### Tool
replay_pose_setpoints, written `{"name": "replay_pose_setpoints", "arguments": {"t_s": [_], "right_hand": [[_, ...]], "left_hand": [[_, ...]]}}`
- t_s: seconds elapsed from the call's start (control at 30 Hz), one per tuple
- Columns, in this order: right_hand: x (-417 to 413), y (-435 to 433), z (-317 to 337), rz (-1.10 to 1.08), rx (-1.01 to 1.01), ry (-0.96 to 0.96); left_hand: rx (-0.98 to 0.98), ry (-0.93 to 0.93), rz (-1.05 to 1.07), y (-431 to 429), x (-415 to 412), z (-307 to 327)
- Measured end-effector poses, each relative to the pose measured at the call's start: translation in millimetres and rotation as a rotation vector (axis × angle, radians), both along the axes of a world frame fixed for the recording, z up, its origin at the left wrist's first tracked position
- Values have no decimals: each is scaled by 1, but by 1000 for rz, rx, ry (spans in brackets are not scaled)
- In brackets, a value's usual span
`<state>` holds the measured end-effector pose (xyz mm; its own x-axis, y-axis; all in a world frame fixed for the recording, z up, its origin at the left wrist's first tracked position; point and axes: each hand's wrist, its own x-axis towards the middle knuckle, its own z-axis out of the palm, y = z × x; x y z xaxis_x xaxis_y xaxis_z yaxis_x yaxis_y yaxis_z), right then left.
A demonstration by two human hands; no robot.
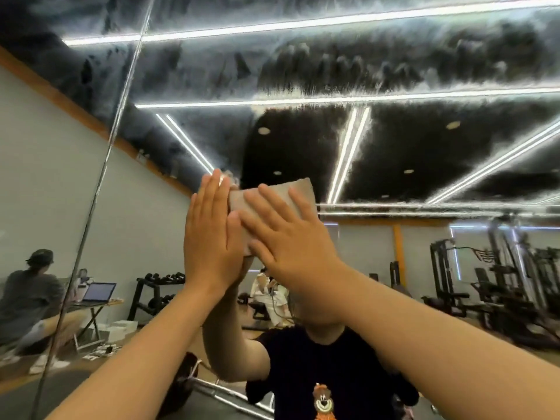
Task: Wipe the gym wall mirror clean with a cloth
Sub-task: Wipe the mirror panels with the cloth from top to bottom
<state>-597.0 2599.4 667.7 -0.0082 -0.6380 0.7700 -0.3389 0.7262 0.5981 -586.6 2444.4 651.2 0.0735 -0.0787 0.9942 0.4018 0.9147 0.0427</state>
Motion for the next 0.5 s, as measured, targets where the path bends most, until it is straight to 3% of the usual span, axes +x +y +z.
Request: {"name": "replay_pose_setpoints", "arguments": {"t_s": [0.2, 0.37, 0.5], "right_hand": [[-9, 58, -10, -50, 36, 35], [-14, 144, 6, -97, -180, 10], [-11, 195, 6, -124, -389, -55]], "left_hand": [[-102, -37, 101, 0, 7, 0], [-216, -39, 210, 10, 16, 1], [-292, -4, 158, 37, 22, 1]]}}
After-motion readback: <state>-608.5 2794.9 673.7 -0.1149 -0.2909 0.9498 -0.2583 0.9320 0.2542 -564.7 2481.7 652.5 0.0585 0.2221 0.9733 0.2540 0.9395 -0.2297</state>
